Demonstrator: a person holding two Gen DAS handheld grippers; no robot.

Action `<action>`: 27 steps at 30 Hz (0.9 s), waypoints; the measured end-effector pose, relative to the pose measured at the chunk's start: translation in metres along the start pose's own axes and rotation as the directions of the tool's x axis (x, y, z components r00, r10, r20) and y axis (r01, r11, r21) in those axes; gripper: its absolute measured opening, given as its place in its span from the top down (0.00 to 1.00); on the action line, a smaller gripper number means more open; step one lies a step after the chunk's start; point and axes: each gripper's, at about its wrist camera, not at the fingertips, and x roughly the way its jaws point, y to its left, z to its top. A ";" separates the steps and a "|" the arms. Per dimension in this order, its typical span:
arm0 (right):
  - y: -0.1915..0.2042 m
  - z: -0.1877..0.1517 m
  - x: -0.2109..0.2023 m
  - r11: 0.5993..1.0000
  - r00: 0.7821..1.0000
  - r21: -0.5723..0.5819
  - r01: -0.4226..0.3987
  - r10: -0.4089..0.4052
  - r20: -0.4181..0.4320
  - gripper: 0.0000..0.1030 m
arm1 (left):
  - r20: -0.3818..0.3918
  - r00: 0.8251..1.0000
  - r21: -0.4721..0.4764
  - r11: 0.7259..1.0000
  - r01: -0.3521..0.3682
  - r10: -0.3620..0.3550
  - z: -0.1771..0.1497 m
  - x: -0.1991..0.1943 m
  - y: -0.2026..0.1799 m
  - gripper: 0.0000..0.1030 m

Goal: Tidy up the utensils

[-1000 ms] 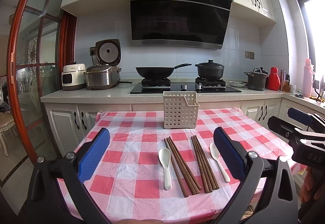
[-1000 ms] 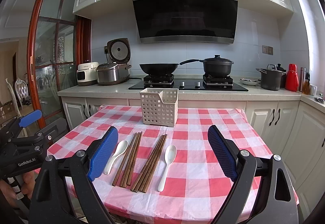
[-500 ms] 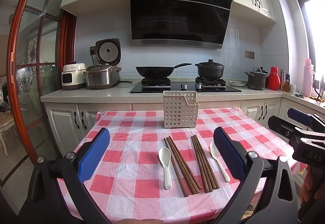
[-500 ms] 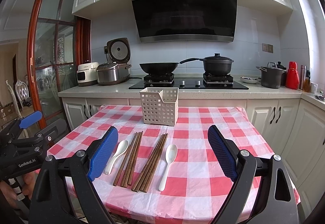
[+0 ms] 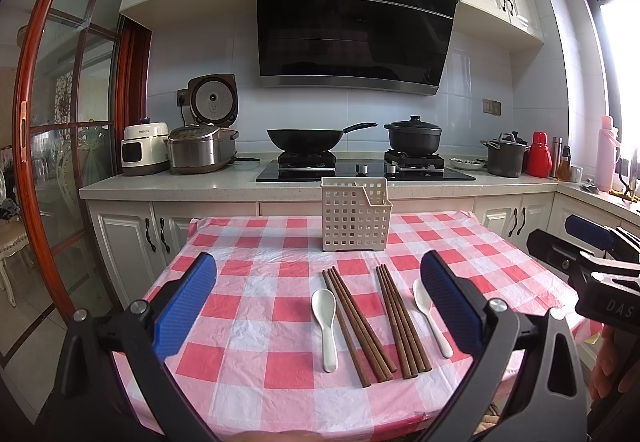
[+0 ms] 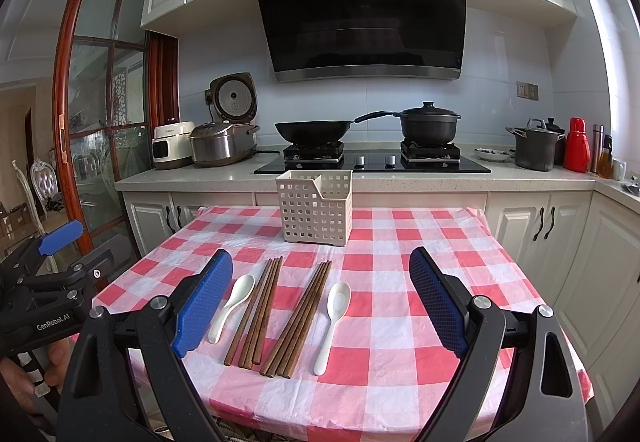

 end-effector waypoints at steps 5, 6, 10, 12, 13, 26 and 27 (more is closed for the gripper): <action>-0.002 0.003 0.000 1.000 1.000 -0.001 -0.001 0.001 -0.002 0.18 | 0.000 1.000 -0.001 1.000 0.000 0.000 0.000 0.000 0.000 0.04; -0.001 0.001 0.000 1.000 1.000 -0.001 0.000 0.000 -0.002 0.18 | 0.000 1.000 -0.001 1.000 0.000 0.000 0.000 0.000 0.000 0.04; -0.002 0.004 0.000 1.000 1.000 0.001 -0.001 0.001 -0.004 0.18 | -0.001 1.000 -0.001 1.000 0.001 -0.001 0.000 0.000 0.000 0.04; -0.002 0.004 0.000 1.000 1.000 0.002 -0.002 0.002 -0.004 0.18 | 0.000 1.000 -0.001 1.000 0.001 -0.001 0.000 0.000 0.000 0.04; -0.002 0.004 0.000 1.000 1.000 0.002 -0.002 0.002 -0.004 0.18 | -0.001 1.000 -0.001 1.000 0.001 -0.001 0.000 0.000 0.000 0.04; -0.002 0.003 0.000 1.000 1.000 0.006 -0.001 0.001 -0.002 0.18 | 0.002 1.000 -0.005 1.000 0.001 -0.001 -0.004 0.004 -0.001 0.04; -0.002 0.003 -0.001 1.000 1.000 0.008 0.000 0.000 -0.001 0.18 | 0.001 1.000 -0.005 1.000 0.001 -0.001 -0.004 0.004 -0.001 0.04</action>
